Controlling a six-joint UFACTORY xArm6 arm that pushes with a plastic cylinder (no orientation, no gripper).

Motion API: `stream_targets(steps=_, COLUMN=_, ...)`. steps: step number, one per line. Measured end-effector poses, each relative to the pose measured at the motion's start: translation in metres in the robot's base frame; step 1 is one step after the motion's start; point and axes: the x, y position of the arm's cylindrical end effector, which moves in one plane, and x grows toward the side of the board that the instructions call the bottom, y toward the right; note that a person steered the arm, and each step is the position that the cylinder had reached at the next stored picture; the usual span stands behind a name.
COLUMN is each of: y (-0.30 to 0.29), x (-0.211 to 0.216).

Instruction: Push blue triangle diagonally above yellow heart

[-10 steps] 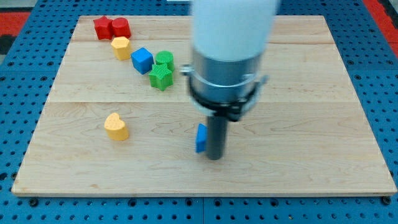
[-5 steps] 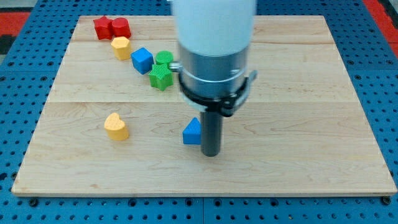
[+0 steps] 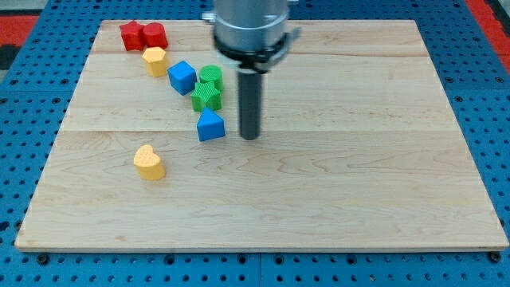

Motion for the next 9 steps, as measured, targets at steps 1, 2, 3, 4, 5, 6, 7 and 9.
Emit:
stream_targets(steps=1, y=-0.084, x=-0.003)
stream_targets(steps=2, y=-0.091, x=-0.014)
stream_targets(steps=3, y=-0.021, x=-0.014)
stream_targets(steps=4, y=-0.043, x=-0.033)
stream_targets(steps=5, y=-0.109, x=-0.034)
stream_targets(steps=6, y=-0.143, x=-0.038)
stream_targets(steps=7, y=-0.142, x=-0.05)
stream_targets(steps=9, y=-0.077, x=-0.077)
